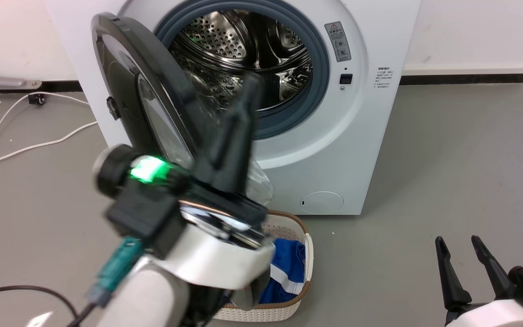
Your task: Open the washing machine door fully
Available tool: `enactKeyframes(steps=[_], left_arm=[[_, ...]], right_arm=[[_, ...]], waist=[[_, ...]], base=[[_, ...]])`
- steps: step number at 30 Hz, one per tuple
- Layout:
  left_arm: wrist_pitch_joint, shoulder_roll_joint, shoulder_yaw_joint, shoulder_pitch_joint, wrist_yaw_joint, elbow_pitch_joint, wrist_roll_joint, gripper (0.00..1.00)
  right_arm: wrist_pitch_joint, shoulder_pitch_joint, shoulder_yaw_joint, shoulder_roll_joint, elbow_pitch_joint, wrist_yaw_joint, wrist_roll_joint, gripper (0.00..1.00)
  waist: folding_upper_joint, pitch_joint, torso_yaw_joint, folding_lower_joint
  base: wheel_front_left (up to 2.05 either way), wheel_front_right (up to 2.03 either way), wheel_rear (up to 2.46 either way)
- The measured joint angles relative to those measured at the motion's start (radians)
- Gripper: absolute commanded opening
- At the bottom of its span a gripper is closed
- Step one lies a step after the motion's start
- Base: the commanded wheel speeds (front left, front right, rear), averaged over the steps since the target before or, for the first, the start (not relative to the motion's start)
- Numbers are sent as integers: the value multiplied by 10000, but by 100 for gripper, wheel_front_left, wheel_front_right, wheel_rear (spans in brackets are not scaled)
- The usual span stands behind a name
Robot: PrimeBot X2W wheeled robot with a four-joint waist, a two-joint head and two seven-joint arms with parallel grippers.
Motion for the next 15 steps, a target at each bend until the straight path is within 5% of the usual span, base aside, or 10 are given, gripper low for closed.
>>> enactKeyframes(steps=[7, 15], left_arm=[[1122, -433, -1753, 234, -675, 642, -504, 0], [2098, -382, -3051, 1426, -869, 1300, -895, 0]], right_arm=[[29, 182, -94, 2, 17, 0, 69, 100], [35, 254, -79, 4, 58, 0, 192, 100]], waist=[[0, -22, 39, 0], [0, 15, 14, 0]], base=[[0, 0, 0], [0, 0, 0]])
